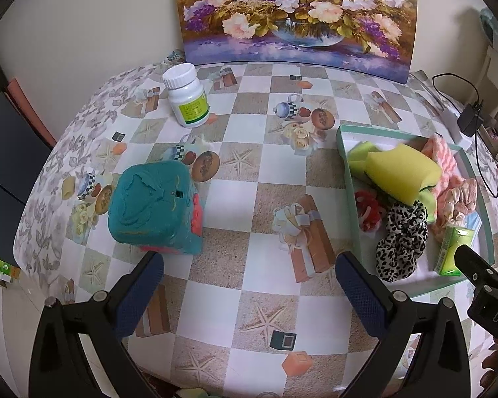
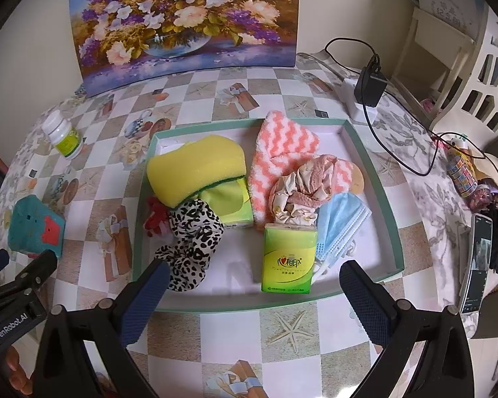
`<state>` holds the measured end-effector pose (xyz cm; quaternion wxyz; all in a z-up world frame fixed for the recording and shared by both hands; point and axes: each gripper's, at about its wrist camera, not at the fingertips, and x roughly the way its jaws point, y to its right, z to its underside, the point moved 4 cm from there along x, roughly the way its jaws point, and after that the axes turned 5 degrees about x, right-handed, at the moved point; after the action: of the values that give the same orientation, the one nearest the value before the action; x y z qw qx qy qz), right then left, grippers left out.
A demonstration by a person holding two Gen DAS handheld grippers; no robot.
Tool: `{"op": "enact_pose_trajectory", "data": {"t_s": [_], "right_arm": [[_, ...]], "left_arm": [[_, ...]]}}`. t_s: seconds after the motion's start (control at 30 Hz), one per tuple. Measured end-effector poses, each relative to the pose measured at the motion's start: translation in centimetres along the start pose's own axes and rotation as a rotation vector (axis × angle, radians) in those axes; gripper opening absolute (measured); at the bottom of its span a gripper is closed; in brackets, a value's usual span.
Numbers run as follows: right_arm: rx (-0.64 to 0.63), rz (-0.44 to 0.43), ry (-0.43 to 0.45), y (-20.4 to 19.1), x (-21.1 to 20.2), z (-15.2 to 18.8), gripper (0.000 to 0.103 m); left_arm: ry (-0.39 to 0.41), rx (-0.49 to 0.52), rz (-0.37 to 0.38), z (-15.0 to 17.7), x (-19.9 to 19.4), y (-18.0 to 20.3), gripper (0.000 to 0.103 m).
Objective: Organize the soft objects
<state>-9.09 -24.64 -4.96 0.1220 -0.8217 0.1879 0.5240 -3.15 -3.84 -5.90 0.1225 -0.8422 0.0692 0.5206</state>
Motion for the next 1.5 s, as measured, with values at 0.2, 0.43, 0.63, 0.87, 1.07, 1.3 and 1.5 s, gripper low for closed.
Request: {"op": "enact_pose_trajectory", "data": {"t_s": [0.2, 0.43, 0.63, 0.87, 1.07, 1.3, 1.5], "right_arm": [[-0.003, 0.001, -0.003, 0.0, 0.14, 0.09, 0.103], [-0.005, 0.0, -0.006, -0.07, 0.25, 0.08, 0.103], [-0.005, 0.0, -0.006, -0.13, 0.28, 0.1, 0.103], [-0.004, 0.0, -0.006, -0.1, 0.29, 0.11, 0.103], [-0.005, -0.001, -0.008, -0.05, 0.33, 0.1, 0.103], [-0.005, -0.001, -0.007, -0.01, 0.32, 0.06, 0.103], [-0.006, -0.001, -0.008, 0.0, 0.37, 0.05, 0.103]], "left_arm": [[0.0, 0.0, -0.003, -0.03, 0.04, -0.11, 0.103], [-0.006, 0.001, -0.01, 0.0, 0.17, -0.18, 0.103], [-0.01, 0.003, -0.013, 0.03, 0.28, -0.16, 0.103], [-0.015, 0.001, -0.014, 0.07, 0.39, -0.24, 0.103], [-0.017, 0.0, -0.015, 0.11, 0.41, -0.3, 0.103], [-0.02, -0.004, -0.015, 0.15, 0.51, -0.45, 0.103], [-0.024, -0.007, -0.017, 0.24, 0.64, -0.58, 0.103]]}}
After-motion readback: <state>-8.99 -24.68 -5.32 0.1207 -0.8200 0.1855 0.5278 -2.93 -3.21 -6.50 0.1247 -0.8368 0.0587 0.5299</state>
